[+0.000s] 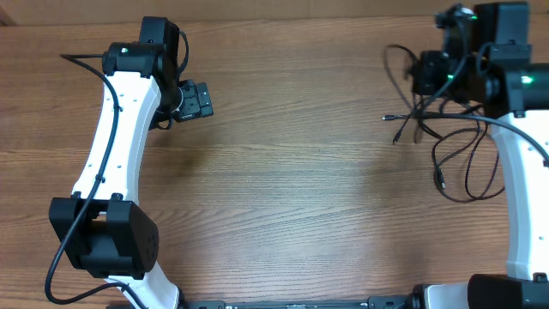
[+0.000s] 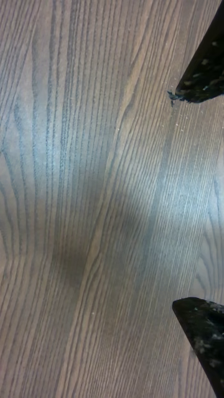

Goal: Untangle cables
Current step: 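Lift the strand up and far right with the right gripper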

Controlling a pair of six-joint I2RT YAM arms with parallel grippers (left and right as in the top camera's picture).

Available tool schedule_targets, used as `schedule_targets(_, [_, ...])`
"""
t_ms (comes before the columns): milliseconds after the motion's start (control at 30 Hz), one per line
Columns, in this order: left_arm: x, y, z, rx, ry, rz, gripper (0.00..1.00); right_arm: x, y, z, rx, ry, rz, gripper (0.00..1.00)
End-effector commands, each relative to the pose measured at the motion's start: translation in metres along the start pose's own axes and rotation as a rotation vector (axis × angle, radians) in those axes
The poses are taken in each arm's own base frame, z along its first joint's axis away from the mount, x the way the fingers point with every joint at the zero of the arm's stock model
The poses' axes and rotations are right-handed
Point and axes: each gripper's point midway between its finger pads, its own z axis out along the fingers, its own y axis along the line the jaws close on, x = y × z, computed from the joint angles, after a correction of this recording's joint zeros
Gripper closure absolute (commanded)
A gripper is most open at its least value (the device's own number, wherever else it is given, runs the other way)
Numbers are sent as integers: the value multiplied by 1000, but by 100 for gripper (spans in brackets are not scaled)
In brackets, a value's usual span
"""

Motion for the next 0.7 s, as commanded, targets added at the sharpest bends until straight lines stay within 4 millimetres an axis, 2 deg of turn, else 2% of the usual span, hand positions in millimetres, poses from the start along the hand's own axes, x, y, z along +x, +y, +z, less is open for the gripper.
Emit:
schedule_targets(0, [2, -4, 5, 1, 14, -10, 1, 2, -12, -5, 16, 16, 45, 96])
schedule_targets(167, [2, -4, 5, 1, 14, -10, 0, 18, -22, 9, 26, 78, 91, 96])
schedule_targets(333, [2, -4, 5, 1, 14, -9, 0, 21, -26, 22, 31, 109, 98, 96])
schedule_targets(400, [2, -4, 5, 1, 14, -10, 1, 21, -28, 28, 31, 118, 101, 83])
schedule_targets(500, [2, -4, 5, 1, 14, -9, 0, 24, -30, 38, 34, 143, 107, 76])
schedule_targets(533, [2, -4, 5, 1, 14, -10, 0, 26, -31, 40, 35, 152, 109, 69])
schedule_targets(667, [2, -4, 5, 1, 14, -10, 0, 31, -34, 50, 37, 185, 118, 16])
